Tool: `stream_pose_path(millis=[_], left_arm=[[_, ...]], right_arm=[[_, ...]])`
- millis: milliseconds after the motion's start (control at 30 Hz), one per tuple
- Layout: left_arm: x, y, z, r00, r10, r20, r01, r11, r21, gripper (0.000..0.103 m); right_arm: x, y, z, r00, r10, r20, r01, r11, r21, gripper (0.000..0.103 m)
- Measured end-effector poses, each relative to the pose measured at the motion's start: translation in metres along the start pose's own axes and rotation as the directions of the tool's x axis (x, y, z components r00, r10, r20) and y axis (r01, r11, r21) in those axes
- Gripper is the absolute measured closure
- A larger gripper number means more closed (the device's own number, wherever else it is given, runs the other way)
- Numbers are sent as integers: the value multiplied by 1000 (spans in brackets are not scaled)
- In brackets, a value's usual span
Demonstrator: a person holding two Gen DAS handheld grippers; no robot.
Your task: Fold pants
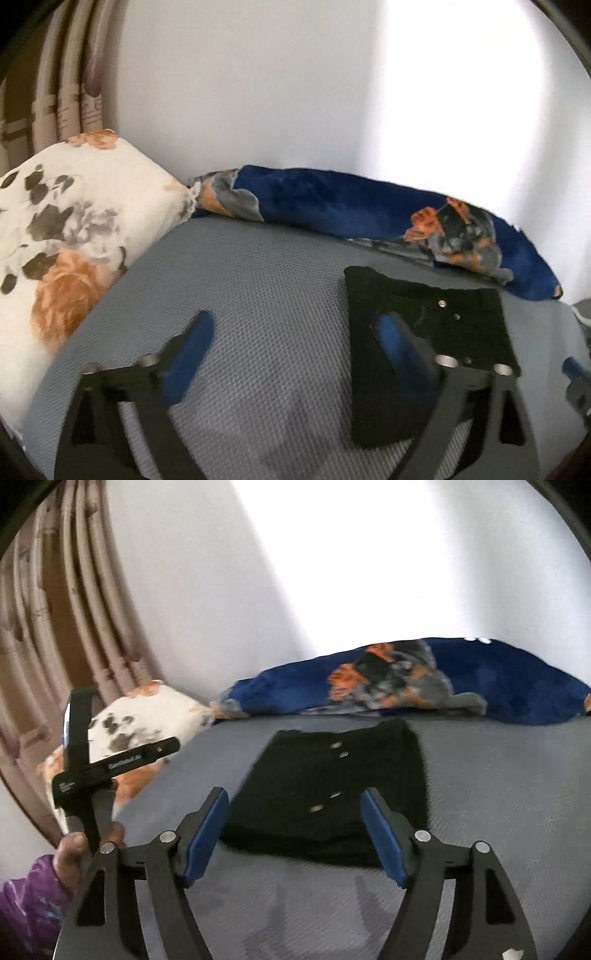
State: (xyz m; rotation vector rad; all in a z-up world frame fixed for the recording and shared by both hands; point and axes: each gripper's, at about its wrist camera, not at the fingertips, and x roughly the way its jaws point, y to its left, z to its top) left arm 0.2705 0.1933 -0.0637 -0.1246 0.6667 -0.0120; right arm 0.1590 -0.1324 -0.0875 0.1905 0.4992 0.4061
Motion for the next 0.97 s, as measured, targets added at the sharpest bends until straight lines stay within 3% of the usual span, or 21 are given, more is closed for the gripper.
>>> stream_pose_path(millis=[167,500,600,667,733,833,967], left_arm=[[-25,8,-1,1000,12,-24,-12,1000,6,6],[-82,11,7,998,0,64,-6,995,104,0],[-92,15,0,988,90,126,-99,993,69,0],[-92,20,-2,993,36,108,-43,997,58,0],[-94,32,-6,992,13,123,-12,1000,-11,0],[-92,47,-9,992,46,117,-38,997,-69,0],[-90,67,-14,987,110,114,-99,990,-97,0]], right_arm=[[2,34,-6,998,45,-35,-46,998,-36,31],[3,62,-14,995,79,-66,-80,997,-12,27],[6,64,-15,993,93,-73,-92,996,10,23],[8,68,-15,992,98,-75,-97,995,12,23],[13,75,-14,991,101,-85,-101,995,2,22],[24,92,-10,988,120,-95,-122,992,-20,18],[48,122,-5,983,145,-110,-154,986,-71,3]])
